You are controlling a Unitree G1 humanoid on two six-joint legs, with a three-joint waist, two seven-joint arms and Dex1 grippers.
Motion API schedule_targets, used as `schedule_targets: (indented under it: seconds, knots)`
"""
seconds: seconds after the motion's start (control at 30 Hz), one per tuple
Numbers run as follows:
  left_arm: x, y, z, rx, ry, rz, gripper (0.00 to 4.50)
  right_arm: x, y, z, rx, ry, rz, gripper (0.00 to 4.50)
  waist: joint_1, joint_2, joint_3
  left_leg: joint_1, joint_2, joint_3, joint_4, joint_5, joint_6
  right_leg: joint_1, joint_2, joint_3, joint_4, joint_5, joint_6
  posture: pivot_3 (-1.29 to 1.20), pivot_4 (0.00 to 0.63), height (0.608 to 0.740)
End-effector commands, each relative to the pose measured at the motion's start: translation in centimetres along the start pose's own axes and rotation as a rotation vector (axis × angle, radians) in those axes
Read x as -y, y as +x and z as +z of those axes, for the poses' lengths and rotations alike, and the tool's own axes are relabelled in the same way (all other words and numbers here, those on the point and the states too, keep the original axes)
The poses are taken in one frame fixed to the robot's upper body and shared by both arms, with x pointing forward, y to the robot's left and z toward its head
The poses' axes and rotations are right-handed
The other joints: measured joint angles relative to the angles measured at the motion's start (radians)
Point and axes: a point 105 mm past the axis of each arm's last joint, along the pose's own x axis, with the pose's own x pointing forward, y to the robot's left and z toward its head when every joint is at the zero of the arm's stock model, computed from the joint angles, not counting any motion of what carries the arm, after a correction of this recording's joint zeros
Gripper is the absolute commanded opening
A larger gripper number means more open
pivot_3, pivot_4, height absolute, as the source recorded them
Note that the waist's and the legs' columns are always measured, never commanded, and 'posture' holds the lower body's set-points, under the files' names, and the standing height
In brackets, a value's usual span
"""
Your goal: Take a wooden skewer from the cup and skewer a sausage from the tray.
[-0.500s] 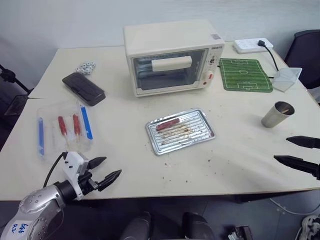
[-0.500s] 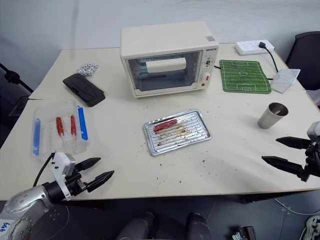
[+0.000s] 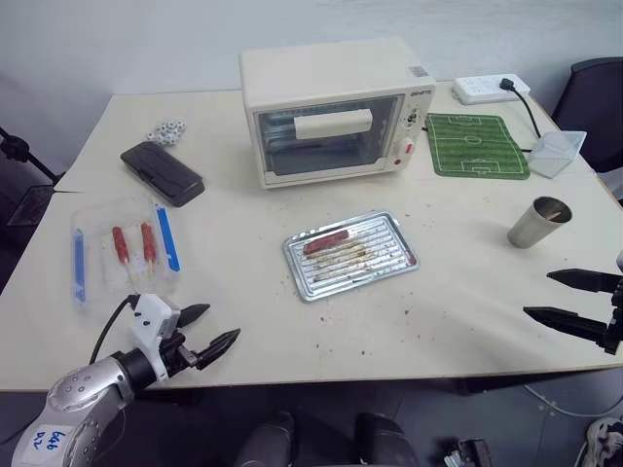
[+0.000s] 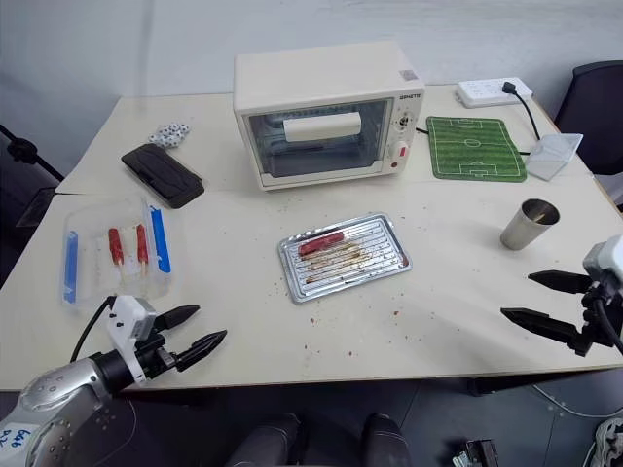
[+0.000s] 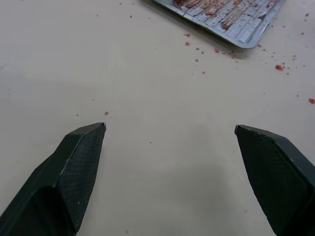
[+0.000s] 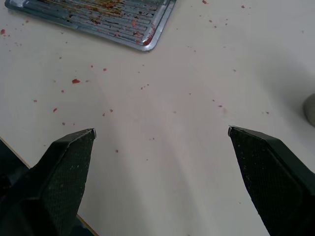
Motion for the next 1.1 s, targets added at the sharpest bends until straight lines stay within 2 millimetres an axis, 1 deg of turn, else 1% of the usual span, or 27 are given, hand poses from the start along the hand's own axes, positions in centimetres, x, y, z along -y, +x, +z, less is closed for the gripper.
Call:
schedule_targets:
  seconds: [0.03,0.13,0.23,0.33,0.43,0.5,0.6,0.63,0.73,0.87,0.93,1.0,1.1]
  knots:
    - [0.7,0.2,0.9,0.033,0.014,-0.03,4.45,0.3,-0.3,0.4,0.015,-0.012,-0.032,4.5,0.0,0.0,0.0,0.0,0.0,0.0,0.0,0.0,0.0,0.0,0.0,0.0,0.0,0.0,0.0,0.0,0.15,0.74]
    - [0.9,0.6,1.1,0.034,0.02,-0.038,4.45,0.7,-0.1,0.5,0.034,-0.014,-0.087,4.5,0.0,0.0,0.0,0.0,0.0,0.0,0.0,0.0,0.0,0.0,0.0,0.0,0.0,0.0,0.0,0.0,0.15,0.74]
    - [1.3,1.4,1.9,0.055,0.023,-0.086,4.45,1.2,0.6,0.8,0.091,-0.001,-0.171,4.5,0.0,0.0,0.0,0.0,0.0,0.0,0.0,0.0,-0.001,0.0,0.0,0.0,0.001,0.0,0.0,0.0,0.15,0.74]
    - [1.8,2.5,3.8,0.086,0.045,-0.195,4.45,2.2,1.2,1.4,0.196,0.023,-0.344,4.5,0.0,-0.001,0.0,0.001,0.0,0.0,0.001,0.001,-0.001,0.0,0.0,0.0,0.003,0.0,0.0,0.0,0.15,0.74]
    - [0.9,4.7,6.5,0.149,0.052,-0.236,4.45,2.6,2.0,0.8,0.233,0.041,-0.495,4.5,0.009,-0.001,0.0,0.0,-0.001,-0.001,0.002,0.003,-0.003,-0.001,0.002,0.0,0.006,0.0,0.0,0.0,0.15,0.74]
    - [1.4,5.8,8.4,0.192,0.062,-0.306,4.45,2.9,2.3,1.1,0.285,0.073,-0.566,4.5,0.004,0.0,0.0,0.0,-0.002,-0.003,0.002,0.005,-0.004,-0.003,0.006,0.0,0.009,0.001,0.0,0.0,0.15,0.74]
    - [2.9,7.2,10.9,0.232,0.092,-0.421,4.45,4.2,2.3,2.0,0.357,0.108,-0.688,4.5,-0.007,-0.001,0.0,0.0,-0.004,0.0,0.001,0.006,-0.003,-0.005,0.005,0.001,0.012,0.001,0.0,0.0,0.15,0.74]
    - [3.5,7.5,11.4,0.236,0.106,-0.455,4.45,4.6,2.3,2.2,0.369,0.114,-0.717,4.5,-0.012,-0.001,0.0,0.0,-0.004,0.002,0.001,0.006,-0.002,-0.006,0.005,0.001,0.013,0.001,0.001,0.0,0.15,0.74]
    - [5.8,8.3,13.2,0.251,0.153,-0.573,4.45,5.3,2.5,2.9,0.383,0.092,-0.755,4.5,-0.025,-0.001,0.0,0.0,-0.004,0.003,0.0,0.007,-0.002,-0.007,0.005,0.001,0.013,0.002,0.002,0.0,0.15,0.74]
    - [8.0,9.3,14.8,0.277,0.193,-0.667,4.45,5.9,3.0,3.9,0.424,0.086,-0.765,4.5,-0.029,-0.001,0.0,-0.001,-0.004,0.006,0.0,0.007,-0.002,-0.011,0.006,0.003,0.016,0.002,0.002,0.0,0.15,0.74]
    - [8.7,9.5,15.1,0.284,0.203,-0.693,4.45,6.0,3.4,4.0,0.427,0.084,-0.763,4.5,-0.031,-0.001,0.0,-0.001,-0.004,0.01,0.0,0.008,-0.001,-0.014,0.006,0.006,0.018,0.002,0.002,0.0,0.15,0.74]
    - [9.3,10.4,15.6,0.3,0.225,-0.706,4.45,6.2,4.5,4.0,0.424,0.073,-0.752,4.5,-0.03,-0.001,0.0,-0.001,-0.002,0.013,0.0,0.008,-0.001,-0.014,0.007,0.008,0.019,0.002,0.002,0.0,0.15,0.74]
    - [9.5,11.2,15.8,0.31,0.256,-0.698,4.45,6.4,5.5,4.2,0.433,0.059,-0.747,4.5,-0.031,-0.002,0.0,0.0,-0.002,0.015,0.001,0.008,-0.001,-0.015,0.009,0.012,0.02,0.002,0.002,0.0,0.15,0.74]
